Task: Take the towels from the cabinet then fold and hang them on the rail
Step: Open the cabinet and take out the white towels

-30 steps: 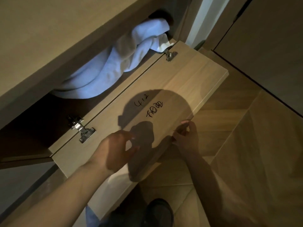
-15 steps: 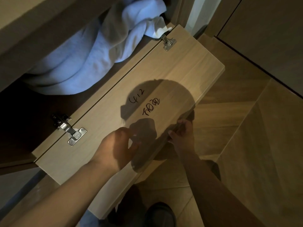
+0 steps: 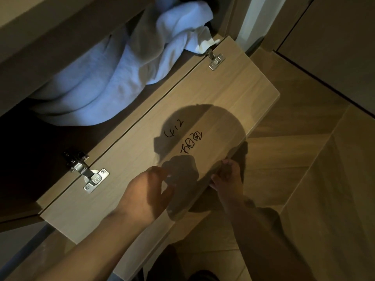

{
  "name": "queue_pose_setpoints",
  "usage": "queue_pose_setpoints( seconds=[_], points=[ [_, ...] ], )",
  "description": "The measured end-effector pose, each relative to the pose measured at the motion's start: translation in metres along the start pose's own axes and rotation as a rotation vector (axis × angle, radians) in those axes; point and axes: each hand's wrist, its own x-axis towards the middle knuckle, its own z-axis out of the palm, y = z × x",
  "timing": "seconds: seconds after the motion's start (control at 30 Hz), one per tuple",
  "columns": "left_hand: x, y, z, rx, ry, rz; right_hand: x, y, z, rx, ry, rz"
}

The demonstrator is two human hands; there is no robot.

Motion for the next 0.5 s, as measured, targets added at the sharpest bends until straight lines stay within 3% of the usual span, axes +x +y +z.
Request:
queue_pose_setpoints(
  seconds=[0.17, 0.37, 0.5],
  points=[
    [0.0, -0.002, -0.001, -0.007, 0.015, 0.014, -0.007, -0.003, 0.0, -0.034, 0.038, -0.011],
    [0.004, 0.0, -0.02, 0.01, 0.133, 0.085, -0.014, -0.037, -0.002, -0.547, 0.053, -0.38],
    [0.011, -0.002, -0.033, 0.093, 0.285, 0.031, -0.008, -0.065, 0.013, -0.492, -0.066, -0.33]
  ],
)
